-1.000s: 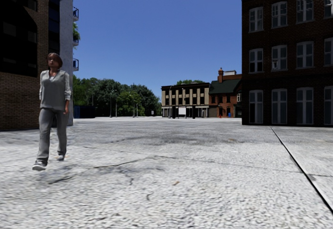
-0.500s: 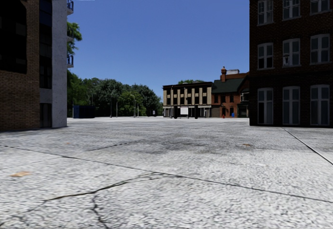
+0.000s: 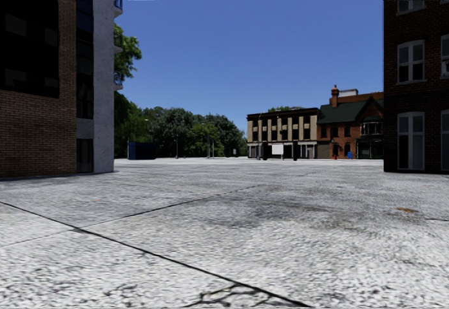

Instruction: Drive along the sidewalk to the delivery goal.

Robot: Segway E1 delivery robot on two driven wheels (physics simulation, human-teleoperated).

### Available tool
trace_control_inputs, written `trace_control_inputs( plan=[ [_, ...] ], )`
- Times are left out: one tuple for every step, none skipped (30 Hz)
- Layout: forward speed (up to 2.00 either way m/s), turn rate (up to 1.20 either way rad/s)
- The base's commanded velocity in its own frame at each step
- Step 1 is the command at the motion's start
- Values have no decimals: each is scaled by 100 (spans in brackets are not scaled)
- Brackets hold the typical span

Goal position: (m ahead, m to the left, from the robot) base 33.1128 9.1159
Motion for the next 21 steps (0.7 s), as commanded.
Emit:
trace_control_inputs(
  plan=[
    [200,28],
    [200,19],
    [200,19],
    [200,13],
    [200,5],
    [200,0],
    [200,0],
    [200,0],
    [200,0],
    [200,0],
    [200,0],
    [200,0],
    [200,0],
    [200,0],
    [200,0],
    [200,0],
    [200,0],
    [200,0],
    [200,0],
    [200,6],
    [200,6]
  ],
)
